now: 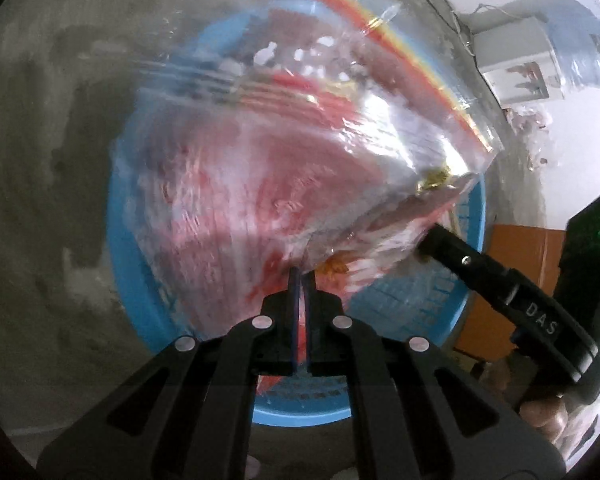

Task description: Collect trash

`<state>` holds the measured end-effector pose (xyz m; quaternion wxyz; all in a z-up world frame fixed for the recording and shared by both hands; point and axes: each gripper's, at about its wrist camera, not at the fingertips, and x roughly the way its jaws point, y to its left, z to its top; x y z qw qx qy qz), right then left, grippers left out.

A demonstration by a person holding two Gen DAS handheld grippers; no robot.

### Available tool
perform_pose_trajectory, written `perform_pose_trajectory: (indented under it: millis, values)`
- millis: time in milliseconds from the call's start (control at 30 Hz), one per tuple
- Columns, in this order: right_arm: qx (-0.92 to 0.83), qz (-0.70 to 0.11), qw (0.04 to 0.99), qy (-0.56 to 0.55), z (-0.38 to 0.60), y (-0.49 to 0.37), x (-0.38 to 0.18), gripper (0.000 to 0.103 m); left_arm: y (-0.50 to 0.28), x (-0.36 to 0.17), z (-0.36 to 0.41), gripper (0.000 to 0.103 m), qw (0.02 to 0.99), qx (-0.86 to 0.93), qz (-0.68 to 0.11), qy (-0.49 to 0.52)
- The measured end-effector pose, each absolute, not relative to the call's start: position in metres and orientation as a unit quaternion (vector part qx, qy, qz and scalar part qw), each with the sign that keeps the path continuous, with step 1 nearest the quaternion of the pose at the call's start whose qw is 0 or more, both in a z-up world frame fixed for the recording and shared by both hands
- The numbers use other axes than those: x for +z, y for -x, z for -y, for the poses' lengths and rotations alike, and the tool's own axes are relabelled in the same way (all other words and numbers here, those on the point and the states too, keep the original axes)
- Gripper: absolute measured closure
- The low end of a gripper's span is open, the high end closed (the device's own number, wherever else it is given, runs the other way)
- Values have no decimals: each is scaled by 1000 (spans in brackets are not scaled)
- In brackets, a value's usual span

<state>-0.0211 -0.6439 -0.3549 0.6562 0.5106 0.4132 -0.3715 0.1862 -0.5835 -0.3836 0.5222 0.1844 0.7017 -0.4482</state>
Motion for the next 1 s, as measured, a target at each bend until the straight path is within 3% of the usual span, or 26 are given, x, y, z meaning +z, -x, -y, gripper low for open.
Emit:
perform_pose_trajectory:
  millis: [100,200,267,433,667,800,967,1000]
  values:
    - [-370,-420,656,-506,644,22,-348,51,-183,-376,582,100,521,-449,-700,-191]
    - [-365,-417,664,-501,643,26,-337,50,-180,-360,588,82,521,-464,-688,-199]
    - [-366,-416,670,-494,642,28,-328,48,-180,-344,589,65,529,-474,-676,-196]
    - [-354,-382,694,-497,637,40,-299,40,-179,-305,586,58,533,-487,-672,-166]
    - [-351,-340,720,-493,629,54,-246,38,-175,-218,559,46,555,-517,-638,-136]
    - [-352,-302,752,-469,611,62,-188,38,-164,-154,536,42,576,-543,-601,-110]
    - [-358,-278,802,-389,565,62,-102,38,-148,-61,477,26,627,-568,-527,-83]
    - [-360,-272,809,-376,557,63,-90,33,-144,-38,461,23,641,-573,-505,-79]
